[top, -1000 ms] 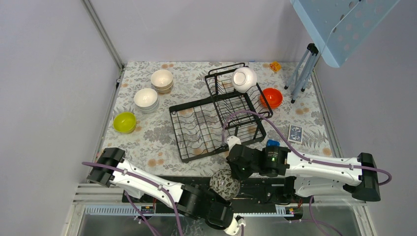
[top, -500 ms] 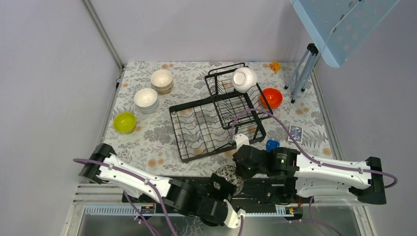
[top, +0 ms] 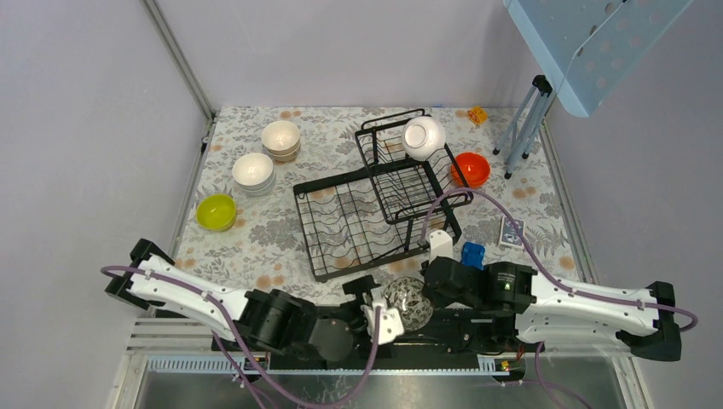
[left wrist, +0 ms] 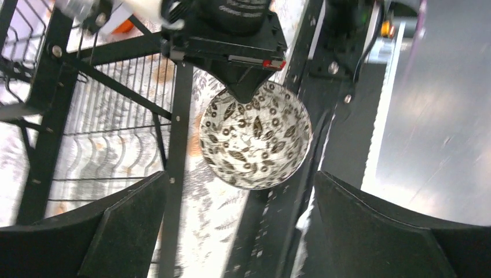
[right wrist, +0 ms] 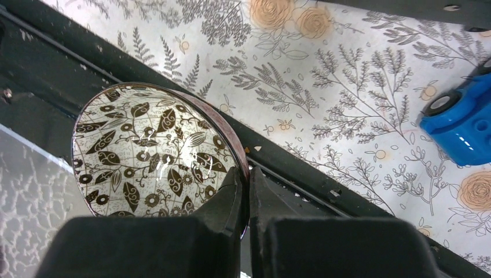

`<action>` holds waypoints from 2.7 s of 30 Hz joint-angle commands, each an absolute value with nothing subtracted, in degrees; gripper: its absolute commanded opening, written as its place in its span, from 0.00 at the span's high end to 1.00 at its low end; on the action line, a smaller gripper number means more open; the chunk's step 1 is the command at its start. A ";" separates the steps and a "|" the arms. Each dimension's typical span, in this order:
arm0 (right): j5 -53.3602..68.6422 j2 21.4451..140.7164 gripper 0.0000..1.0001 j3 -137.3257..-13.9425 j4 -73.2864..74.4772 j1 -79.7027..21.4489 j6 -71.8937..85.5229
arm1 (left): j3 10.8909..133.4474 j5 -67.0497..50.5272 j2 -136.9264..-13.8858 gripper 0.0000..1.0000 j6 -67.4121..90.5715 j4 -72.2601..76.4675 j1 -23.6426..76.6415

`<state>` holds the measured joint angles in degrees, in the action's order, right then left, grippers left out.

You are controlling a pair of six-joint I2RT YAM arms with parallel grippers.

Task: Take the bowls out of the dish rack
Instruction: Place the bowl at the center of the board.

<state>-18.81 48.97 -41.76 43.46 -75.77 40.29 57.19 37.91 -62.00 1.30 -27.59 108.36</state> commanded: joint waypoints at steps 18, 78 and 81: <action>-31.54 40.13 1.00 -37.71 38.49 -76.29 52.34 | 43.48 49.12 -61.63 0.15 83.24 -25.13 94.74; -25.19 50.90 1.00 -41.15 29.87 -76.29 50.36 | 53.64 45.44 -77.51 1.00 75.74 -33.88 90.37; -23.55 50.60 0.82 -40.72 28.40 -76.28 49.24 | 53.62 45.27 -76.83 1.00 73.78 -32.17 90.44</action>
